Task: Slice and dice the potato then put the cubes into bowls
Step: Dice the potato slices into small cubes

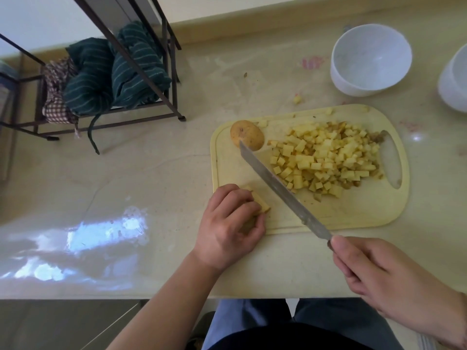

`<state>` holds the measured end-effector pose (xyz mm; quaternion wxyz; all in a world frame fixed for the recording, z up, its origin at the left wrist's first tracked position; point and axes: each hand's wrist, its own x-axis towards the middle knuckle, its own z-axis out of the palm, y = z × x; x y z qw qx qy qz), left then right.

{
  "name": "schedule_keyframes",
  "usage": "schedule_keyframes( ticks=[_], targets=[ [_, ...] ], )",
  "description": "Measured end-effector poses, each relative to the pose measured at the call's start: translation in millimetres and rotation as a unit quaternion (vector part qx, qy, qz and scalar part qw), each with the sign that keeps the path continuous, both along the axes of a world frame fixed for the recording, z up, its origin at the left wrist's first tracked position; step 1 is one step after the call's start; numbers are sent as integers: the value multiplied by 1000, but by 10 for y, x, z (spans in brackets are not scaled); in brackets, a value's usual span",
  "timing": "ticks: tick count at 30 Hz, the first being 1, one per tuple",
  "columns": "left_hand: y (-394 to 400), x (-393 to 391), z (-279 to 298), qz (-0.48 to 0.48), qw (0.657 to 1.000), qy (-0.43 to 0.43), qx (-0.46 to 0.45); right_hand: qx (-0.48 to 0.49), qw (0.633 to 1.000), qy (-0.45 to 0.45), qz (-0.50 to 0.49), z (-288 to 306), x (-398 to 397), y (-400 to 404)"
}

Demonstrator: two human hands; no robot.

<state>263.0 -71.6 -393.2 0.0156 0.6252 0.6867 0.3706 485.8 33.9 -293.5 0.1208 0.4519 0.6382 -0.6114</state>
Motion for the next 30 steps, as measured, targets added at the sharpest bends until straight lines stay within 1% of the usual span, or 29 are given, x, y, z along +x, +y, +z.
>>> schedule_keyframes(
  ticks=[4,10,14,18,27,30],
  targets=[
    [-2,18,-7,3,1000,-5,-4,24,999,-1,47,1,5,-66],
    [-8,9,-29,7,1000,-9,0,31,998,-17,56,-35,66,-127],
    [-11,6,-35,7,1000,-13,-2,45,994,-52,84,61,114,-124],
    [-4,3,-34,3,1000,-14,1,58,992,-72,90,119,105,-133],
    [6,-9,-44,1,1000,-16,-4,90,993,-15,73,-153,-225,-106],
    [2,-9,-52,4,1000,-16,-3,78,995,-3,62,-173,-211,-53]
  ],
)
